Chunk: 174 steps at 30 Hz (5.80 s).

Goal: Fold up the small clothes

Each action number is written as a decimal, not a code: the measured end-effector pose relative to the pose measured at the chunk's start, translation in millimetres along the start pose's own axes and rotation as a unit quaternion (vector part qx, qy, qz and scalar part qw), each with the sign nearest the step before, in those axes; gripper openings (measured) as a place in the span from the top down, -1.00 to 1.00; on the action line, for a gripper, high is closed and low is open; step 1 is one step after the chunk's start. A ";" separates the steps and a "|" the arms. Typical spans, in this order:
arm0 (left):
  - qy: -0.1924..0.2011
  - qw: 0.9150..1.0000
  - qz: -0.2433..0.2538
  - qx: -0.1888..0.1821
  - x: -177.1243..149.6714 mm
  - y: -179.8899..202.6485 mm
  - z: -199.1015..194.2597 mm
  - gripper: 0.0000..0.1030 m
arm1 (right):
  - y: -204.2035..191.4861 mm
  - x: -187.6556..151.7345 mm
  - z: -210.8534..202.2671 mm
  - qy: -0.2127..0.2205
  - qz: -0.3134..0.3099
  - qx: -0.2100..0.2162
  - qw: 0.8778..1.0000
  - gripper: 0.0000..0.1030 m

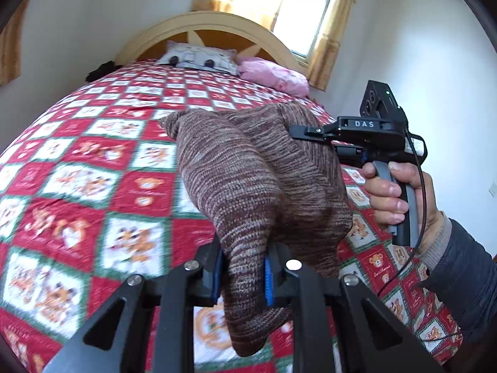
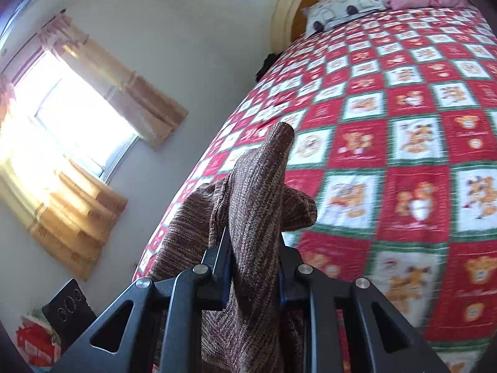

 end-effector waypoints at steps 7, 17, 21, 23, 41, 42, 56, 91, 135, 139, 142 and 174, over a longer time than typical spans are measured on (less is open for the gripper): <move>0.004 0.999 -0.025 0.020 -11.4 -36.3 -18.0 0.59 | -21.1 -9.4 46.4 -0.020 -0.001 0.012 1.000 0.57; -0.008 0.998 -0.057 0.035 -24.1 -78.5 -27.7 0.59 | -33.7 -18.7 95.7 -0.049 0.003 0.015 0.999 0.57; -0.015 0.997 -0.067 0.040 -29.6 -91.4 -32.6 0.59 | -41.2 -22.8 113.5 -0.060 0.000 0.016 0.998 0.57; -0.018 0.996 -0.074 0.042 -31.7 -99.2 -34.7 0.59 | -44.1 -24.6 121.9 -0.065 -0.001 0.018 0.998 0.57; -0.038 0.993 -0.096 0.052 -44.0 -133.8 -33.8 0.59 | -50.4 -34.9 162.0 -0.090 0.002 0.019 0.996 0.57; -0.038 0.993 -0.097 0.052 -43.9 -135.2 -34.6 0.59 | -51.1 -34.7 164.4 -0.091 0.002 0.019 0.996 0.57; -0.055 0.991 -0.094 0.073 -65.5 -153.1 -23.7 0.59 | -38.3 -44.6 201.1 -0.117 0.006 -0.011 0.993 0.57; -0.053 0.985 -0.105 0.128 -111.7 -152.4 -33.2 -0.26 | -94.7 -197.5 131.1 -0.162 -0.096 -0.073 0.979 0.65; 0.103 0.974 -0.038 0.198 -94.1 -63.4 -201.3 -0.92 | -248.8 -242.4 -38.4 0.050 -0.222 -0.161 0.960 -0.18; 0.104 0.974 -0.042 0.199 -95.0 -62.6 -203.0 -0.93 | -249.8 -244.1 -40.1 0.055 -0.222 -0.160 0.960 -0.18; 0.103 0.974 -0.042 0.199 -95.3 -63.0 -203.1 -0.93 | -247.8 -243.4 -41.4 0.056 -0.220 -0.163 0.960 -0.18; 0.106 0.973 -0.032 0.204 -91.6 -63.1 -203.3 -1.00 | -257.7 -249.9 -46.6 0.067 -0.231 -0.165 0.956 -0.29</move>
Point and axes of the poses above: each gripper's, at about its wrist camera, not at the fingertips, and z roughly the way its jaws point, y to its right, x to its top, the point moved 3 cm from there along z, roughly the way its jaws point, and after that the axes turned 15 degrees about x, right-handed, at the moved point
